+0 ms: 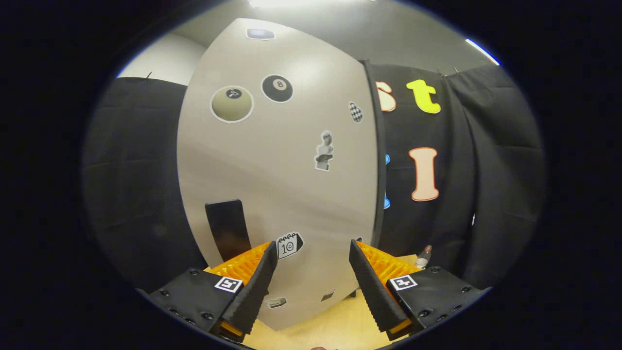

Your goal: Open the shoe cabinet door, grab the shoes and put them into the shoe cabinet, then close the shoe cabinet door.

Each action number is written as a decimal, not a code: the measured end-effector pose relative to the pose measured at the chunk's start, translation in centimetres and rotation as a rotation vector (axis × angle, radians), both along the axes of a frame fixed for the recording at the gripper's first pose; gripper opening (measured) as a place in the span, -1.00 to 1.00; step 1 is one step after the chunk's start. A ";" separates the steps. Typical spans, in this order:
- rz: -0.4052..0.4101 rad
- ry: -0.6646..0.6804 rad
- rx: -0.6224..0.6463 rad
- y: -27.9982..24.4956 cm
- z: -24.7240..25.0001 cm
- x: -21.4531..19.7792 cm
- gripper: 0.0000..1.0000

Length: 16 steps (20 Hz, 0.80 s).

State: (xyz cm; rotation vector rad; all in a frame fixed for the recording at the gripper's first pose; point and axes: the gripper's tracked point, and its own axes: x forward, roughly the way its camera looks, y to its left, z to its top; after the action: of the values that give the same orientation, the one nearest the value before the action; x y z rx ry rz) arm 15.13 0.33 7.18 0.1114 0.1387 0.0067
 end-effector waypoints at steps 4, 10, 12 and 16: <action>0.011 -0.065 0.008 3.0 1.7 2.5 0.96; -0.042 -0.098 -0.063 1.8 3.1 0.8 0.96; -0.108 -0.120 -0.084 0.4 3.6 -0.6 0.96; -0.144 -0.146 -0.084 -0.4 3.7 -2.4 0.96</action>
State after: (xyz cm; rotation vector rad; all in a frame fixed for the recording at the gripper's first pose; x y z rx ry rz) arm 12.75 -0.07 10.92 0.0361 -0.0150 -0.1341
